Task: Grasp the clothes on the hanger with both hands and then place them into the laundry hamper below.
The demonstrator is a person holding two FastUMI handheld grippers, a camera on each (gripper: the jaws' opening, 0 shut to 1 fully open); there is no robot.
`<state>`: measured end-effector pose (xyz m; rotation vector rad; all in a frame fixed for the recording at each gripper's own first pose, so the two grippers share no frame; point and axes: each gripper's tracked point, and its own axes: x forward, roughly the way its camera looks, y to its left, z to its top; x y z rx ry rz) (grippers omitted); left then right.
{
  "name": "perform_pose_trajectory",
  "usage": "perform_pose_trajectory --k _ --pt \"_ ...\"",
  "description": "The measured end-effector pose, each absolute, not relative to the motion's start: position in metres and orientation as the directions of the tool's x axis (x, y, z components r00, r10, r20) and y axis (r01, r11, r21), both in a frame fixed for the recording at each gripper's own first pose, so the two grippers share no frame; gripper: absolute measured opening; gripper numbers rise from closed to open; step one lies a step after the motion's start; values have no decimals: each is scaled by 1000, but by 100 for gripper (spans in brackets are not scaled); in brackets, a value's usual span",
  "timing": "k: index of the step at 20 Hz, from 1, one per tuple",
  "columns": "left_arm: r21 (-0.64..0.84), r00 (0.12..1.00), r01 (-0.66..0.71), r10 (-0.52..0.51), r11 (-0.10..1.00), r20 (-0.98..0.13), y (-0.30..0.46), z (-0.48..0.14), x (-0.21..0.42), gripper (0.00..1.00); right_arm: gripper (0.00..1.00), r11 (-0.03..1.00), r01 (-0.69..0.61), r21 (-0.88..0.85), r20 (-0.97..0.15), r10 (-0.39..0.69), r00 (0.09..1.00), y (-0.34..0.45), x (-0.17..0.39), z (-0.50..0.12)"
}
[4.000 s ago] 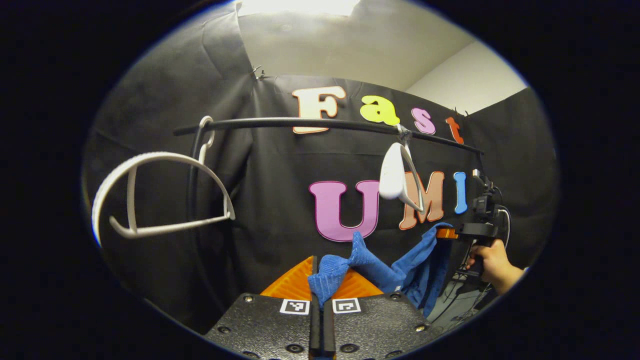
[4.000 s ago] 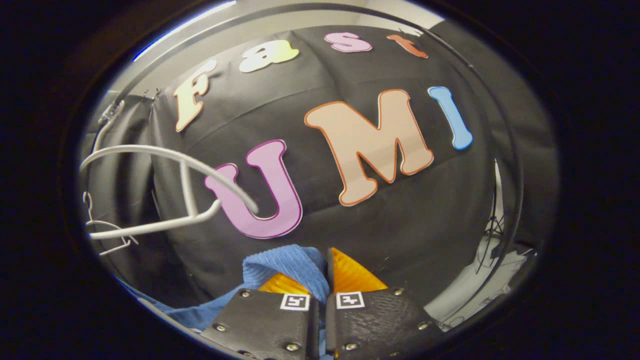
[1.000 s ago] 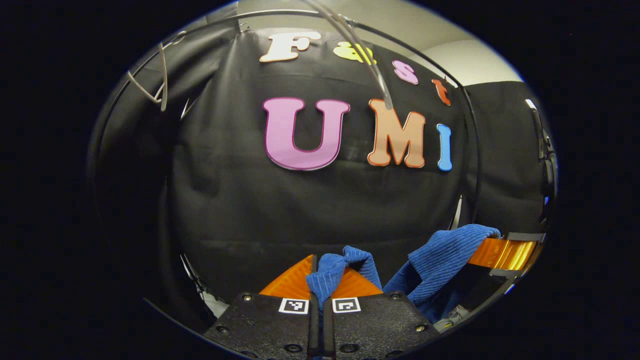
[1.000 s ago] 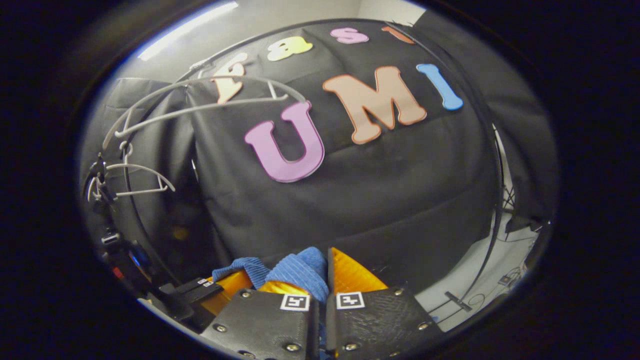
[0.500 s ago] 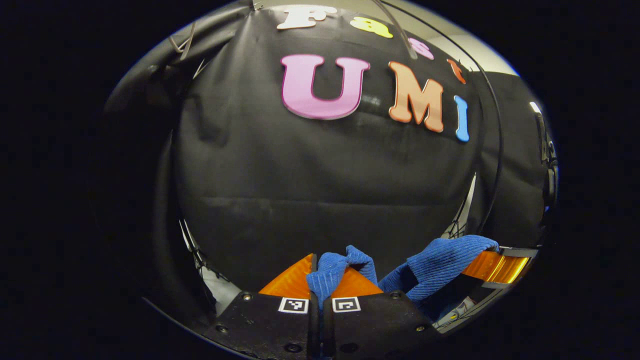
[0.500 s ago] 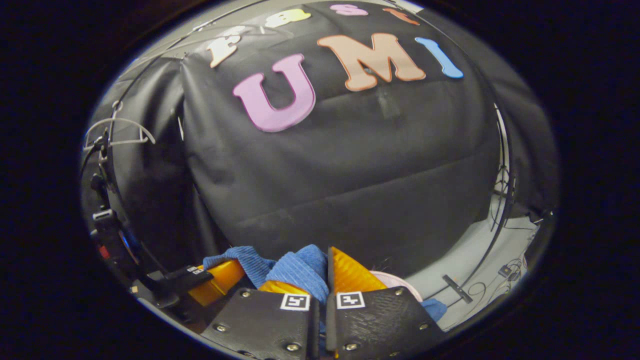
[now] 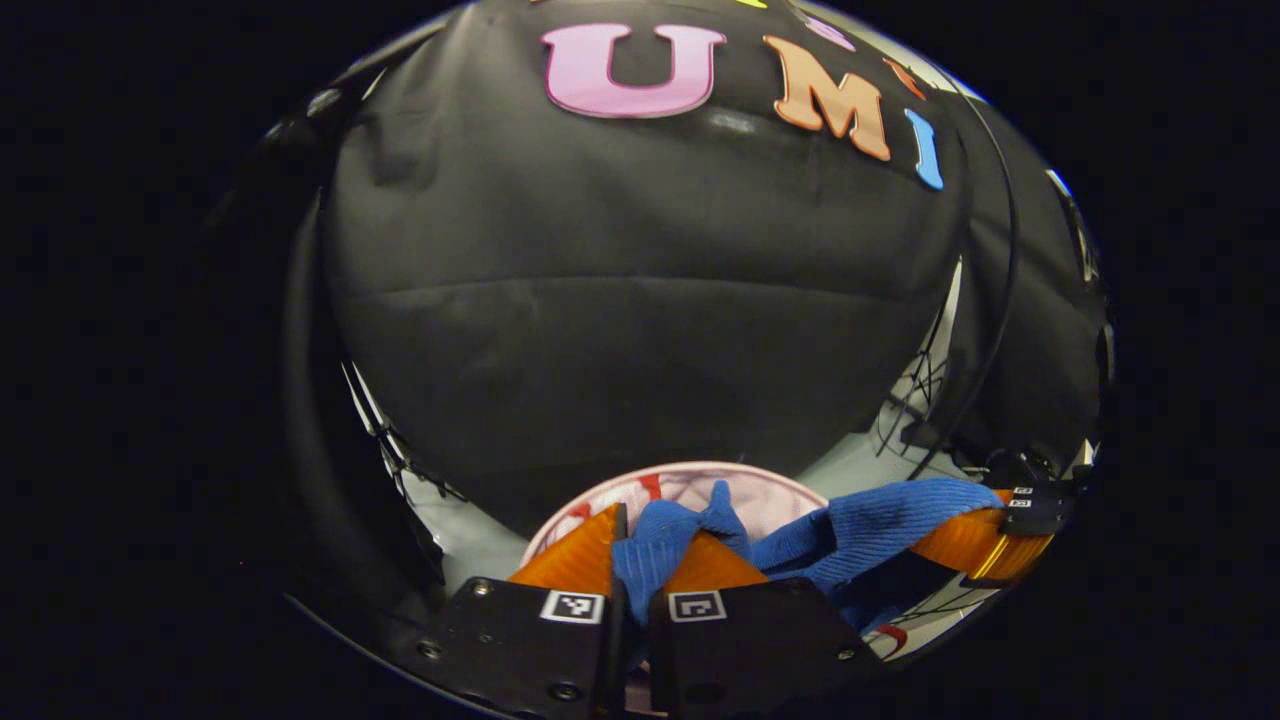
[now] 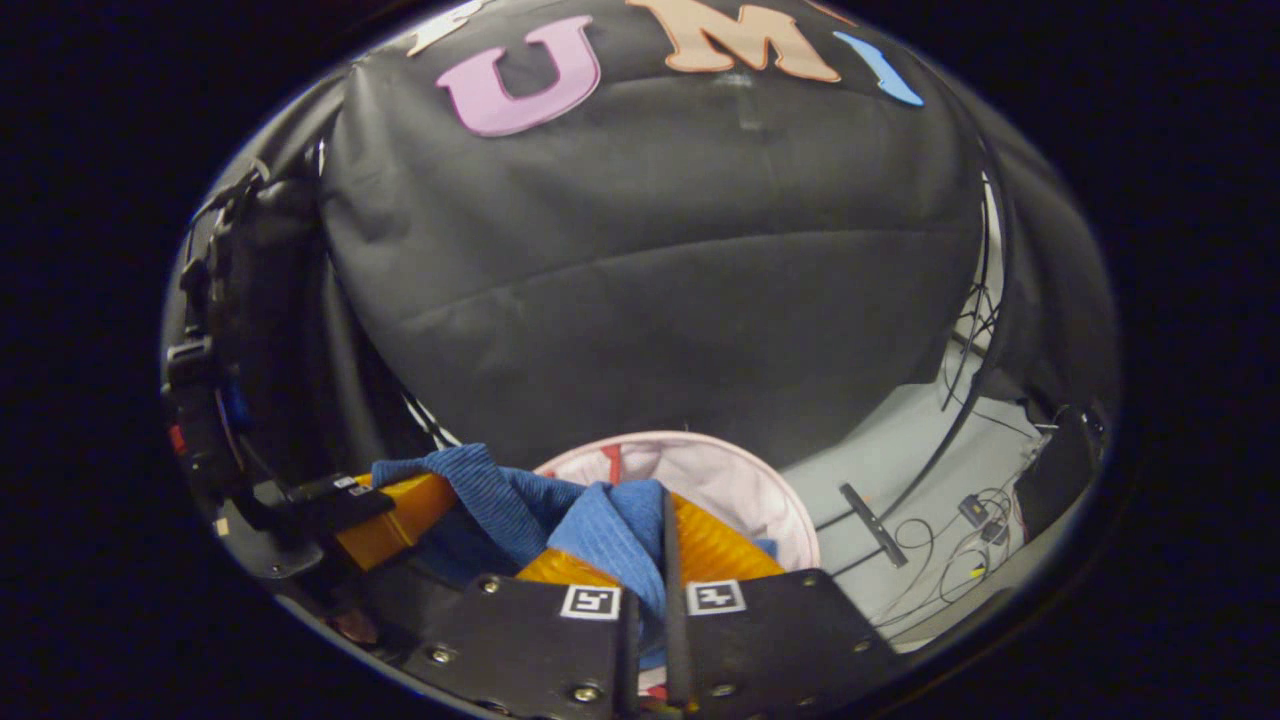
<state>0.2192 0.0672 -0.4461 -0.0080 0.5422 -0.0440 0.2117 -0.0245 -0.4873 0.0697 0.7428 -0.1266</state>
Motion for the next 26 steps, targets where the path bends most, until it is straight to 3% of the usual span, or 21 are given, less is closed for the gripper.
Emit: perform_pose_trajectory --k 1,2,5,6,7,8,12,20,21,22,25,26 --pt "-30 847 46 -55 998 -529 62 -451 214 8 12 989 147 12 -692 -97 715 -26 210 -490" --pt "-11 841 36 -36 999 -541 64 -451 215 36 16 989 149 10 -686 -102 721 -25 208 -490" --pt "15 863 12 -2 1000 -505 72 -434 215 100 76 986 149 -71 -646 -160 746 -38 207 -460" --pt "15 871 12 -3 1000 -490 72 -420 212 98 96 984 144 -105 -631 -178 755 -40 204 -452" --pt "13 879 10 -3 1000 -477 72 -411 210 97 93 983 136 -127 -614 -185 767 -40 204 -442" --pt "10 884 17 -11 1000 -468 70 -401 208 97 99 982 136 -135 -600 -190 777 -40 202 -436" --pt "22 912 31 -20 999 -409 71 -357 193 97 99 986 136 -97 -539 -167 825 -31 196 -397" --pt "-5 964 -38 35 999 -263 93 -255 155 96 99 972 125 -199 -388 -196 901 -62 169 -265" --pt "-16 970 -39 34 999 -240 94 -240 149 96 94 970 140 -197 -362 -205 909 -64 163 -244" --pt "-18 976 -45 40 999 -215 94 -223 144 97 99 970 154 -190 -331 -210 920 -65 156 -223" --pt "6 985 -88 88 996 -146 102 -179 125 94 100 979 157 -127 -239 -184 954 -55 138 -169" --pt "-3 991 -77 76 997 -109 97 -160 116 97 99 981 159 -108 -215 -179 960 -51 130 -152"
